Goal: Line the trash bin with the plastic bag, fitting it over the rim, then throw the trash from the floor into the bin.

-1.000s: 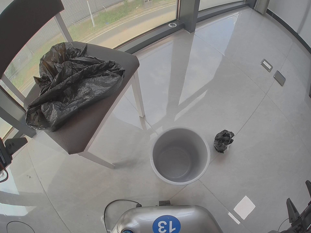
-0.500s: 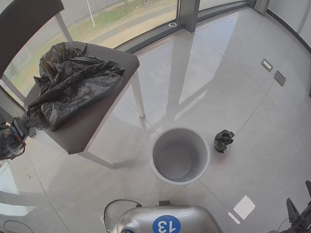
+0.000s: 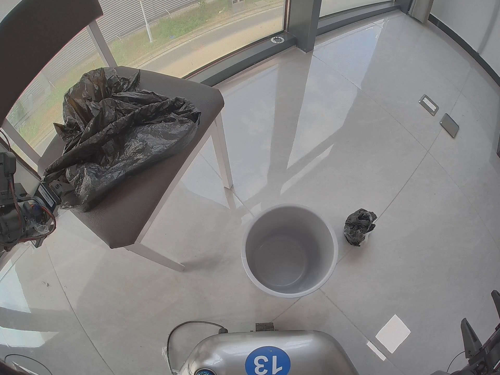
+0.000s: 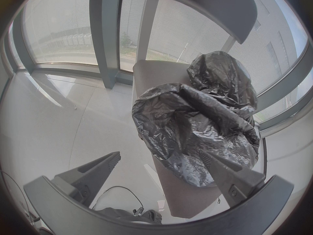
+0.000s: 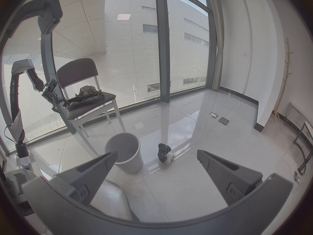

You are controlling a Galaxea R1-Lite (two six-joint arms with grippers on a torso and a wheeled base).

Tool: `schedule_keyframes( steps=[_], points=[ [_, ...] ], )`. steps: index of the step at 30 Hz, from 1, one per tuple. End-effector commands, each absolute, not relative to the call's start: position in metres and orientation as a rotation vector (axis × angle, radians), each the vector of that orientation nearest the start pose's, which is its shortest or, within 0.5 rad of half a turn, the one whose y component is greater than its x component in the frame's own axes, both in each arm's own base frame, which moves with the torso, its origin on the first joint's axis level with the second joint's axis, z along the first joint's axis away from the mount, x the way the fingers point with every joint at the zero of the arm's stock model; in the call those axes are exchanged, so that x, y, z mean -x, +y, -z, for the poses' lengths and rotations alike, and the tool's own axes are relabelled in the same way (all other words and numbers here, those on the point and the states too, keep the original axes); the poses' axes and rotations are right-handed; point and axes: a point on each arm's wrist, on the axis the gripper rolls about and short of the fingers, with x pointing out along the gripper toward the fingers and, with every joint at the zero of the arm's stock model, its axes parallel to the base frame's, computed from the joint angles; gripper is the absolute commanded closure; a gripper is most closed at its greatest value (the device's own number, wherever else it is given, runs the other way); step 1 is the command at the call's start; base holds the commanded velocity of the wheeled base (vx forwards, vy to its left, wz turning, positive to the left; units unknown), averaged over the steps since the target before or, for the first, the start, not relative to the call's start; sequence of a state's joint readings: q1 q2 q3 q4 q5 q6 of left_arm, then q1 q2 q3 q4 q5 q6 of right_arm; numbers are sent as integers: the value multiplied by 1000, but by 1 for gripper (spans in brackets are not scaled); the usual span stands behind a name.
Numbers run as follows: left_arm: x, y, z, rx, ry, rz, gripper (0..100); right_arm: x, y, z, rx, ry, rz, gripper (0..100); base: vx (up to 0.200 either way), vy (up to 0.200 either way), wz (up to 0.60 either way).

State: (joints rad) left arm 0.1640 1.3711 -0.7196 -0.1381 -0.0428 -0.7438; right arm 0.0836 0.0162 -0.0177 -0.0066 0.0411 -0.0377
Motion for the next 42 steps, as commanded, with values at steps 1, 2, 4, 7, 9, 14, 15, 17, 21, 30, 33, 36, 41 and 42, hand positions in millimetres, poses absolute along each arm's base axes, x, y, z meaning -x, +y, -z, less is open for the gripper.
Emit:
schedule_keyframes(
  steps=[1, 2, 4, 7, 9, 14, 15, 17, 21, 30, 33, 36, 41, 42],
  points=[
    [-225, 36, -185, 789, 478, -317, 0, 23, -1, -76, 40, -10, -123, 0, 0, 0, 0],
    [-228, 37, -183, 789, 475, -316, 0, 23, -1, -76, 40, -10, -119, 0, 0, 0, 0],
    [-233, 38, -181, 790, 467, -310, 0, 23, -1, -76, 40, -10, -119, 0, 0, 0, 0],
    [-237, 38, -177, 791, 465, -306, 0, 23, -1, -76, 41, -10, -119, 0, 0, 0, 0],
    [-240, 38, -176, 796, 459, -301, 0, 23, -1, -76, 41, -10, -119, 0, 0, 0, 0],
    [-244, 38, -175, 815, 431, -298, 100, 23, -1, -76, 41, -10, -109, 0, 0, 0, 0],
    [-244, 38, -175, 815, 426, -299, 100, 23, -1, -76, 41, -10, -104, 0, 0, 0, 0],
    [-244, 39, -177, 814, 417, -298, 100, 23, -2, -76, 40, -10, -93, 0, 0, 0, 0],
    [-242, 40, -178, 815, 410, -299, 100, 23, -2, -76, 40, -8, -90, 0, 0, 0, 0],
    [-233, 42, -194, 795, 310, -310, 100, 23, -2, -76, 32, -6, -89, 0, 0, 0, 0],
    [-229, 49, -201, 800, 244, -316, 100, 23, -2, -76, 17, -4, -89, 0, 0, 0, 0],
    [-226, 56, -206, 806, 194, -321, 100, 23, -2, -76, 17, -4, -87, 0, 0, 0, 0],
    [-219, 61, -210, 819, 190, -334, 100, 23, -2, -76, 18, -5, -90, 0, 0, 0, 0],
    [-217, 61, -211, 819, 186, -331, 100, 23, -2, -76, 18, -5, -90, 0, 0, 0, 0]
  ],
)
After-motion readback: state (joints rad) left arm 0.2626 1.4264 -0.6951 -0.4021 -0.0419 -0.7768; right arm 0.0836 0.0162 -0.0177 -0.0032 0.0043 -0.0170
